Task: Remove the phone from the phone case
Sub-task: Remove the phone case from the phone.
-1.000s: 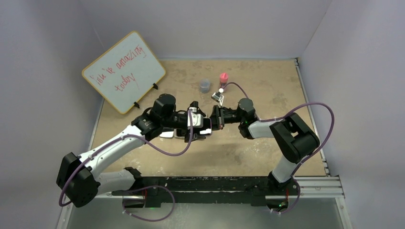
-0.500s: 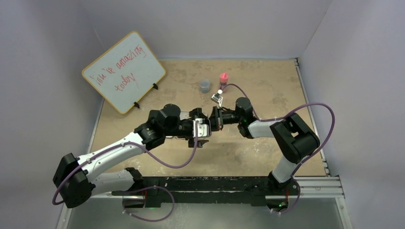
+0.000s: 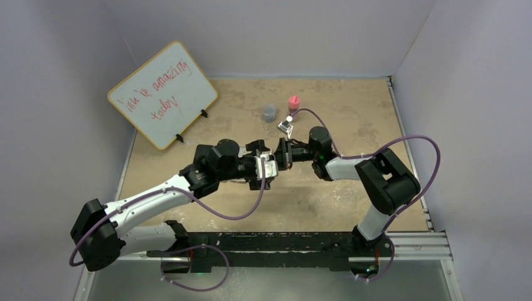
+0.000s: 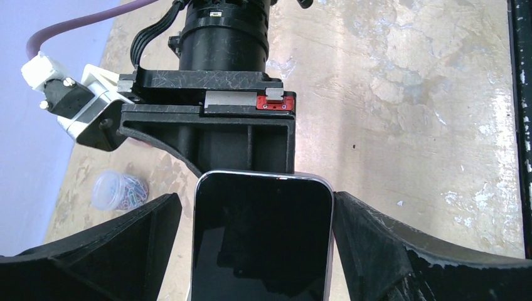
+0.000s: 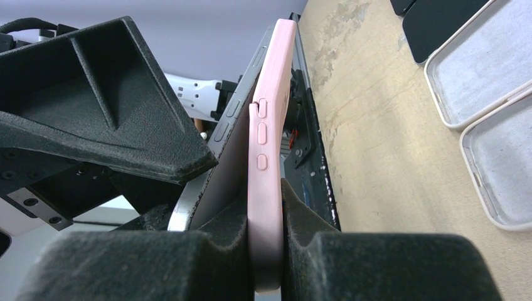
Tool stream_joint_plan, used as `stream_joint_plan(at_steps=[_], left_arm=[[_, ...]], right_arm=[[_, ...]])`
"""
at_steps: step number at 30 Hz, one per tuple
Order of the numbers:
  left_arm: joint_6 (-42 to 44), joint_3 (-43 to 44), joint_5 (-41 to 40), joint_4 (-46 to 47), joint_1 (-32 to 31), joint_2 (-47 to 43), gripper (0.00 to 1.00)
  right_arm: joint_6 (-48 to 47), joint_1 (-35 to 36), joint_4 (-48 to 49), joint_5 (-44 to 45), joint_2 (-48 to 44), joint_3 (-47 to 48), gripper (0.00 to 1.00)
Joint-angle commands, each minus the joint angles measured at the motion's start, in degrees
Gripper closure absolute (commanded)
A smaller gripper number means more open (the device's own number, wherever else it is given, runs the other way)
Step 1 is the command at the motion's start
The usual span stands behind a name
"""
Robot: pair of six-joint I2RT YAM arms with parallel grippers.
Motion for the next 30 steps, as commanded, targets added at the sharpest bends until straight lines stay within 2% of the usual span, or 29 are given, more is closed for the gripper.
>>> stream_joint_plan(at_steps=[1,8,17,20,23,26,30], left_arm=[[0.23,-0.70,-3.24,1.91,-0.66,0.19,0.08],[0.30,-0.82,-2.62,1.86,-0.86,0.97,0.10],[-0.46,0.30,-2.40,0.32,-0.86,4.13,0.25],[-0.87,0.86,-3.03,-1.12,-0.86,4.57,0.36],[-1.68,1.05,-2.79,-1.10,-0.66,3.36,0.57],[-2.79,0.65,-1.51,-0.67,0.31,1.18,0.74],[-4.64,0.21,2.07,1.99,3.00,-1.68,0.92]], right_arm=[[-0.39,0.40,3.27,-0.14,-1.12,2.98,1.00],[-0.67,0.80,2.49,0.04,-1.25,3.41,1.00],[-0.62,0.95,2.52,-0.29,-1.55,3.71,1.00],[-0.95,0.95,1.96,-0.48,-1.92,3.73,1.00],[-2.06,0.99,0.53,-0.49,-1.96,3.72,1.00],[-3.25,0.90,-0.70,-0.24,-1.85,3.50,1.00],[-6.02,0.90,-3.58,-0.30,-1.78,3.32,1.00]])
